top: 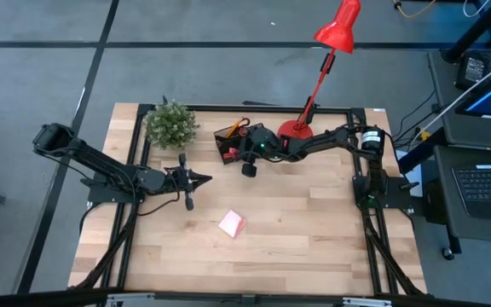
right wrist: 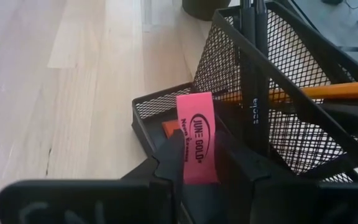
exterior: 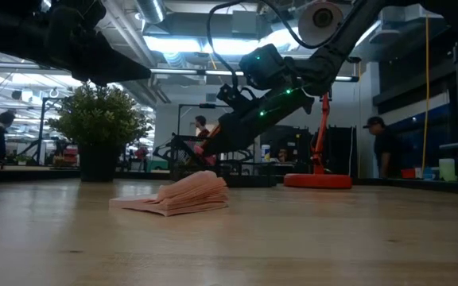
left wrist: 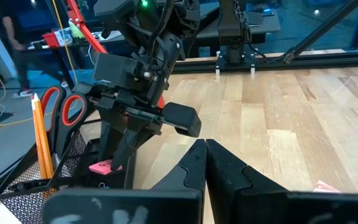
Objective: Pick and place office supplies into organizer
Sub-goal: Put the pink eraser into the black desk organizer, then put the pink sticky notes into the black desk organizer
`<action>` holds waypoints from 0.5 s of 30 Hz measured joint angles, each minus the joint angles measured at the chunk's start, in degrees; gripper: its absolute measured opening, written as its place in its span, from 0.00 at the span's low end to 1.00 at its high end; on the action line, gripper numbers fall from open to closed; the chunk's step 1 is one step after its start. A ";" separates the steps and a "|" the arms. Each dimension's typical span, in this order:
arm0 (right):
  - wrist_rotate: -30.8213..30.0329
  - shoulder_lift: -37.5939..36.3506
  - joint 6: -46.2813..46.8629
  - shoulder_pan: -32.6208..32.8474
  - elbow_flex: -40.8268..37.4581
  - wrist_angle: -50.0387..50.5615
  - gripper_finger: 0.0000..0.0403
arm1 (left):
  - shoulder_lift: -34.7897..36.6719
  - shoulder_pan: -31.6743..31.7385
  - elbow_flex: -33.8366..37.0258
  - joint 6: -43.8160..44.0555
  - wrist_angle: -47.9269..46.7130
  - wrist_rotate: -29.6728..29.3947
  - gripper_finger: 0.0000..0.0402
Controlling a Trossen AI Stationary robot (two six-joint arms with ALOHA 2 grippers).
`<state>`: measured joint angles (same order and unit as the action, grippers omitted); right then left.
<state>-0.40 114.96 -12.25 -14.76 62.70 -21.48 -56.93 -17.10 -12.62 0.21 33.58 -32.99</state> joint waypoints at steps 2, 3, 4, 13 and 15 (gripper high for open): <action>0.00 0.00 0.00 0.00 0.00 -0.04 0.23 | 0.00 0.00 0.00 0.03 0.00 0.01 0.00; 0.00 0.00 0.01 0.00 0.00 -0.06 0.25 | 0.00 0.00 0.00 0.05 0.00 0.01 0.00; 0.00 0.00 0.01 0.00 0.00 -0.06 0.27 | 0.00 0.00 0.00 0.07 0.00 0.02 0.01; 0.00 -0.04 0.20 0.02 0.00 -0.06 0.38 | 0.00 0.02 0.00 0.09 0.02 0.02 0.01; 0.00 -0.30 0.36 0.17 0.00 0.19 0.39 | 0.00 0.00 0.00 0.09 0.00 0.02 0.00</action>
<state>-0.40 114.66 -11.89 -14.60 62.70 -21.29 -56.93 -17.10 -12.62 0.30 33.59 -32.97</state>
